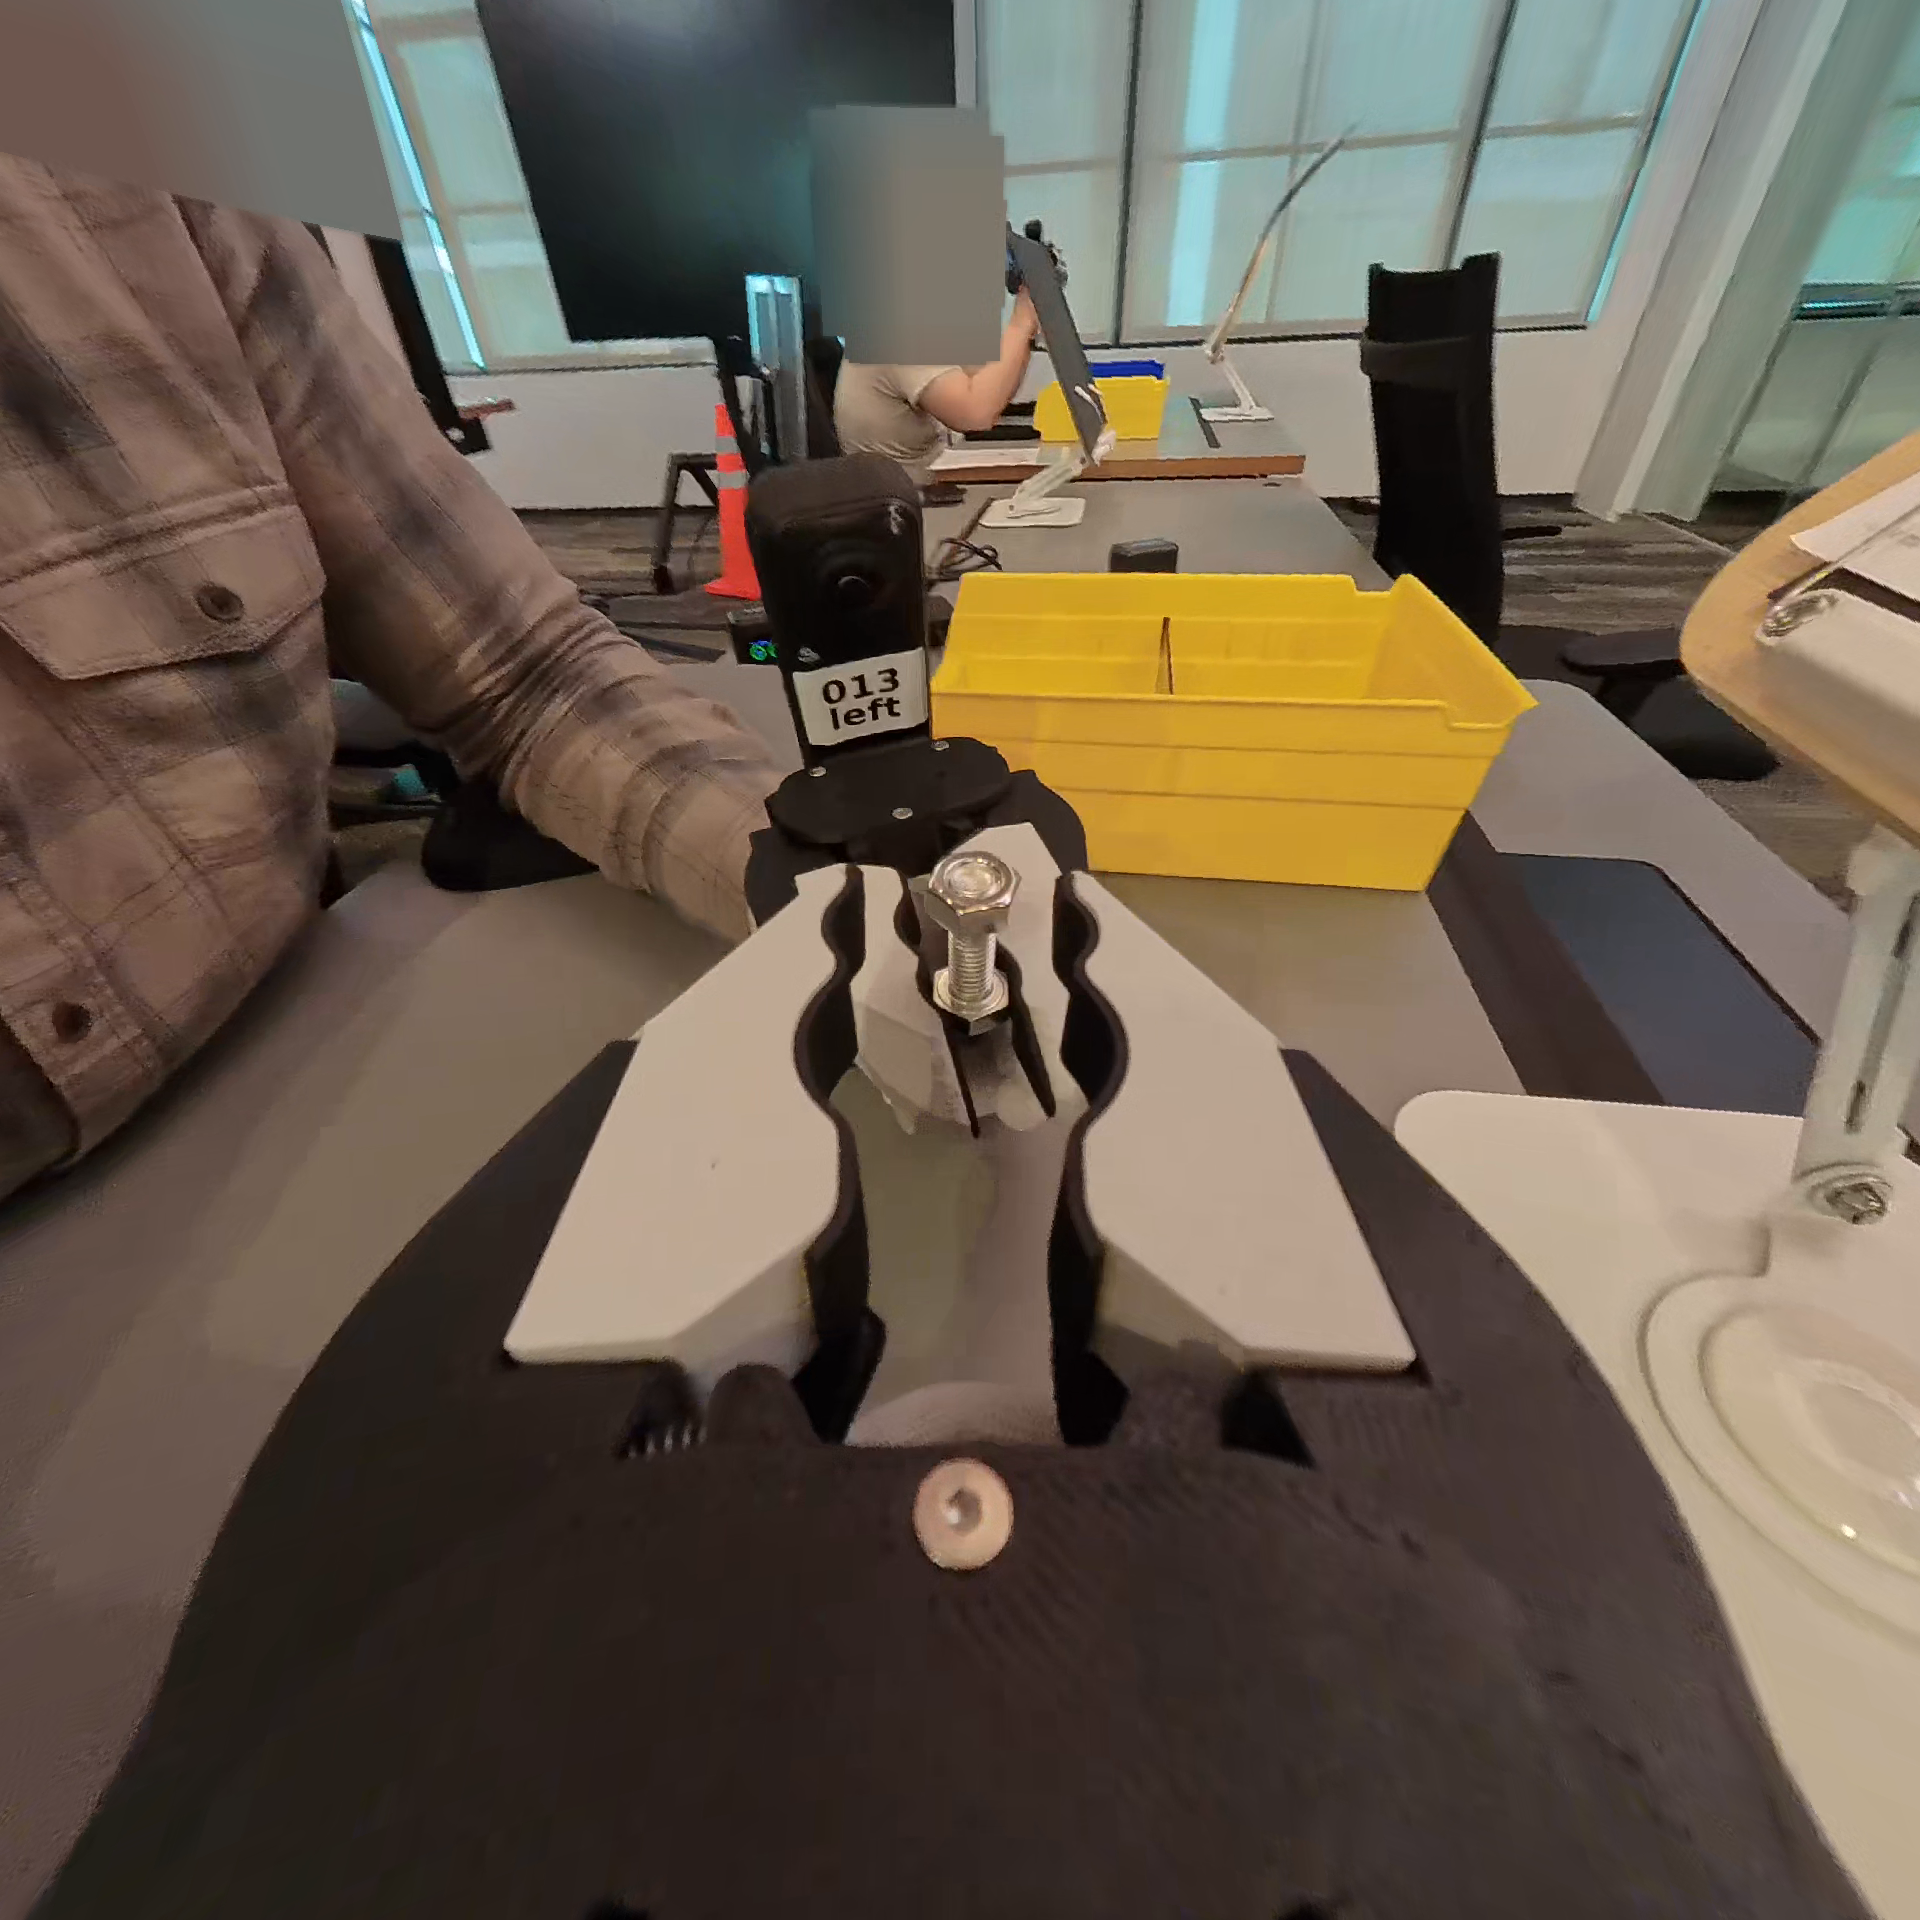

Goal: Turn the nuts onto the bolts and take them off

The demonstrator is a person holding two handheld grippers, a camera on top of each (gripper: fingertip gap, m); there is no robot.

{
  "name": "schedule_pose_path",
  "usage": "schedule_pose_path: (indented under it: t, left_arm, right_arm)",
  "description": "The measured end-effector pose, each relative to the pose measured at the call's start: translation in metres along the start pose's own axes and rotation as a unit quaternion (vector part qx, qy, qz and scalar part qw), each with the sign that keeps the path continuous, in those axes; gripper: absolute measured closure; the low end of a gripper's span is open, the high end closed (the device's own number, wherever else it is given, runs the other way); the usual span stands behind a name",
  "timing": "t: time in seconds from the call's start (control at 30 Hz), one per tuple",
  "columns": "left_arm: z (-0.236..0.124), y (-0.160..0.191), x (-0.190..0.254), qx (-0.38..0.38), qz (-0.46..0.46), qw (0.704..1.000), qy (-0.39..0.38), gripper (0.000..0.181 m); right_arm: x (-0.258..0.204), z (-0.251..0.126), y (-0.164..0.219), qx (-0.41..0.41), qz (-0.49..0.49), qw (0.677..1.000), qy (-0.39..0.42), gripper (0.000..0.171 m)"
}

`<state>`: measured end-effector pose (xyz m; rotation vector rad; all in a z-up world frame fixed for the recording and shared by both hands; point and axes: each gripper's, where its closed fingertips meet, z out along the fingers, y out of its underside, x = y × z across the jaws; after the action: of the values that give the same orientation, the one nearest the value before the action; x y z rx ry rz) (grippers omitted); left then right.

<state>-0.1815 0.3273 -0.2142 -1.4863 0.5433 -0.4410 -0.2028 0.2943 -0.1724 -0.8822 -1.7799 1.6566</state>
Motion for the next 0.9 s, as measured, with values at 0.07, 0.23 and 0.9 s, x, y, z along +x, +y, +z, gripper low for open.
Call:
schedule_pose_path:
  t: [0.07,0.23,0.9]
  left_arm:
    - [0.000,0.000,0.000,0.000,-0.002,1.000,0.001,0.167]
    - [0.000,0.000,0.001,-0.002,0.001,1.000,0.003,0.167]
    - [-0.001,0.000,-0.007,0.000,-0.013,1.000,-0.019,0.167]
  right_arm:
    - [0.003,0.000,0.001,0.000,-0.002,1.000,-0.006,0.138]
    - [0.002,0.005,0.004,0.001,-0.002,0.999,-0.035,0.146]
    - [0.013,0.013,0.007,-0.027,0.033,0.982,0.184,0.155]
